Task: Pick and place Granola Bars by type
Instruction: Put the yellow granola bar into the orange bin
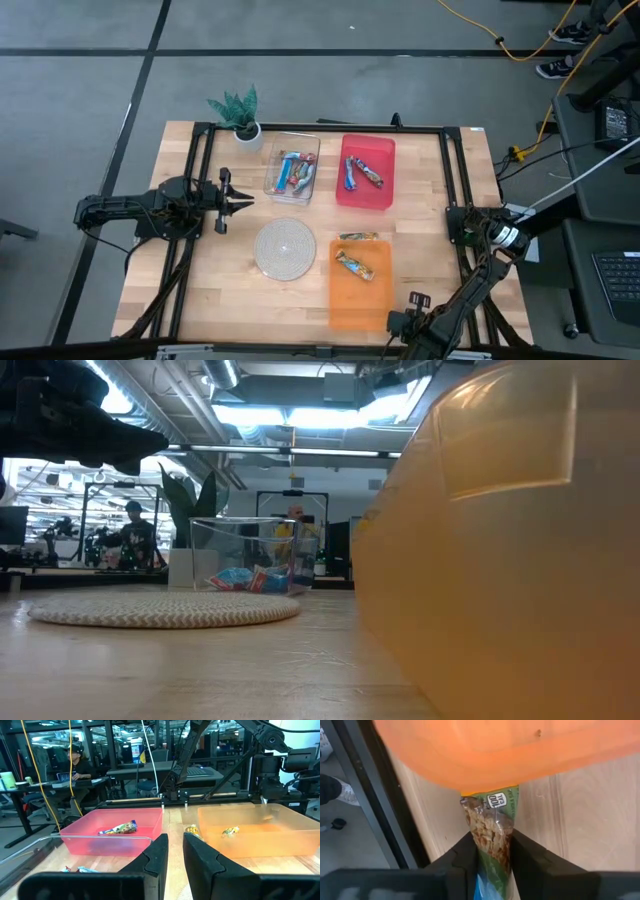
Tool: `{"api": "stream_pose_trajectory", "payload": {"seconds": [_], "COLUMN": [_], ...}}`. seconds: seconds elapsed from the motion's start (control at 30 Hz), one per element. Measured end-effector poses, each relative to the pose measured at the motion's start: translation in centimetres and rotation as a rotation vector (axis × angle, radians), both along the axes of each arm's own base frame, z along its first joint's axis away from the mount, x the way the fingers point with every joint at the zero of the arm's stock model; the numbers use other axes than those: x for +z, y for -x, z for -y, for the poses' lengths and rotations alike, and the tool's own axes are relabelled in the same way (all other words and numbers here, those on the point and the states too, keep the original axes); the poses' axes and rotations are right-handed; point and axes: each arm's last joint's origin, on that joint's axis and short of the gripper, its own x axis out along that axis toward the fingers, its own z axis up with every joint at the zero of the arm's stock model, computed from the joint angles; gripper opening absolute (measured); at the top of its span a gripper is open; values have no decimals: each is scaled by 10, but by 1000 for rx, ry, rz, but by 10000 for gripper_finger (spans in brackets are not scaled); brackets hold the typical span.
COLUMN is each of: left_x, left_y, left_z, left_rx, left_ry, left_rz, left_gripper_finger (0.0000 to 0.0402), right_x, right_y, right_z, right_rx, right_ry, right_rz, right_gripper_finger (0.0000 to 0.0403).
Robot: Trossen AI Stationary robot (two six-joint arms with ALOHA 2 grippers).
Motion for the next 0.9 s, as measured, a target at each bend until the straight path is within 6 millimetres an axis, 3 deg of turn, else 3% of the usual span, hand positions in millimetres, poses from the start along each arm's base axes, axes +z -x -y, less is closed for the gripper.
{"api": "stream_pose_trajectory", "payload": {"seconds": [0.27,0.43,0.9], "left_x": [0,0,0], "left_y": [0,0,0], "left_z": [0,0,0], "left_rx": [0,0,0], "left_ry": [0,0,0], "left_rz": [0,0,0], "left_gripper_finger": [55,55,55], "right_x": [16,44,138], "right_y": [15,33,69], "right_z": [3,14,59], "right_rx": [-38,-114,-245], "right_ry": [-1,52,-57], "right_rz": [-75,-85,15], "right_gripper_finger": [98,98,99]}}
